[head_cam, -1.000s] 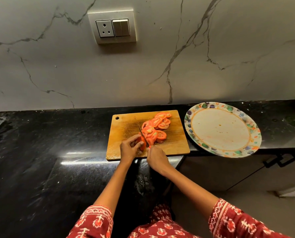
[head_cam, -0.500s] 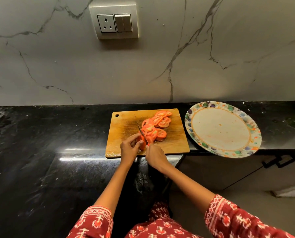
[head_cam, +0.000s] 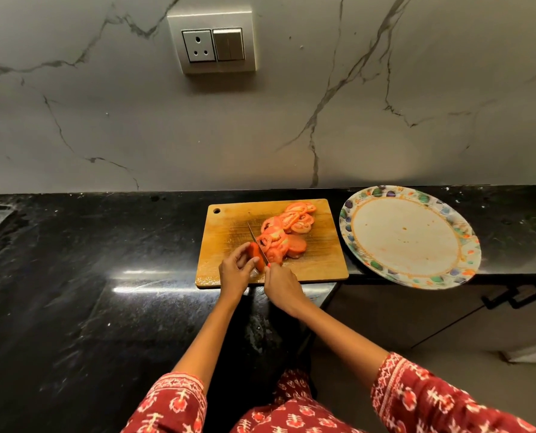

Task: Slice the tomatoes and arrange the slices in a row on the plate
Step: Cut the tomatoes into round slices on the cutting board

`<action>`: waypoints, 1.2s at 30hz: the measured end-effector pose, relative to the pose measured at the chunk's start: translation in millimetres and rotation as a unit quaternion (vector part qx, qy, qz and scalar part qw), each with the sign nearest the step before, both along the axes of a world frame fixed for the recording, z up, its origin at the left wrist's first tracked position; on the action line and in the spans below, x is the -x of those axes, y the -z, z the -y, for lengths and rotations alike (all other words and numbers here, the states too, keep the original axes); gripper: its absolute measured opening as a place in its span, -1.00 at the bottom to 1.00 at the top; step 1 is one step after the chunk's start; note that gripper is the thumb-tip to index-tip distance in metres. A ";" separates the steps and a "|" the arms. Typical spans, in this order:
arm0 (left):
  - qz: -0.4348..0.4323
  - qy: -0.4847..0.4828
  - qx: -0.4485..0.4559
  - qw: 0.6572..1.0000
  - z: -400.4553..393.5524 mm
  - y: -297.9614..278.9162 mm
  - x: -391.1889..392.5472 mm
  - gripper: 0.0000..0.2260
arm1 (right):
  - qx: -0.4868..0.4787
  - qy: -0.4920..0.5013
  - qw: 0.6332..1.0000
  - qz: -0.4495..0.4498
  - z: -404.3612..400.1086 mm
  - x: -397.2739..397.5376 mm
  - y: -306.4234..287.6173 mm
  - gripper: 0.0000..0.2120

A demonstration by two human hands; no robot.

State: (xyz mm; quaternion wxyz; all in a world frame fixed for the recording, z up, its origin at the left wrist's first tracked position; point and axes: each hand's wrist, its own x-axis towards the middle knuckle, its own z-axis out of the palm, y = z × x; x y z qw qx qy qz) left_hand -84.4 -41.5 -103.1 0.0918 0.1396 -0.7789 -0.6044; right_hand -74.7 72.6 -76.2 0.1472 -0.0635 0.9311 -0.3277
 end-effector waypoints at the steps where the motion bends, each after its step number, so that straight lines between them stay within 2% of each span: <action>1: 0.002 0.003 0.000 1.000 0.1 -1.4 0.0 -0.58 | -0.001 0.000 1.000 0.000 -1.2 -0.9 1.4 -0.68; 5: 0.004 -0.010 0.033 0.999 4.0 -11.2 3.4 -0.53 | -0.003 0.002 1.000 -0.012 -6.7 -4.0 2.6 -0.69; 7: -0.006 -0.033 0.116 0.993 4.1 -15.1 1.0 -0.65 | -0.008 0.003 1.000 -0.011 -8.2 -5.7 3.3 -0.68; 9: -0.026 -0.028 0.144 0.989 1.7 -18.0 -0.3 -0.81 | -0.009 0.003 1.000 -0.011 -9.7 -6.1 2.8 -0.68; 12: -0.024 -0.010 0.149 0.988 -1.9 -23.0 1.0 -0.93 | -0.004 0.000 1.000 -0.024 -10.9 -7.1 0.0 -0.68; 23: 0.044 -0.023 0.121 0.991 -4.9 -25.4 3.5 -0.92 | -0.020 0.000 0.999 -0.027 -6.8 -13.6 -2.8 -0.68; 31: 0.020 0.028 0.097 0.995 -6.4 -25.8 -0.6 -0.86 | -0.028 0.005 1.000 -0.005 -4.7 -2.4 -11.9 -0.68; 36: 0.002 0.010 0.098 0.995 -5.2 -21.1 -4.5 -0.89 | -0.026 -0.009 1.000 -0.001 -13.5 -23.9 -2.8 -0.70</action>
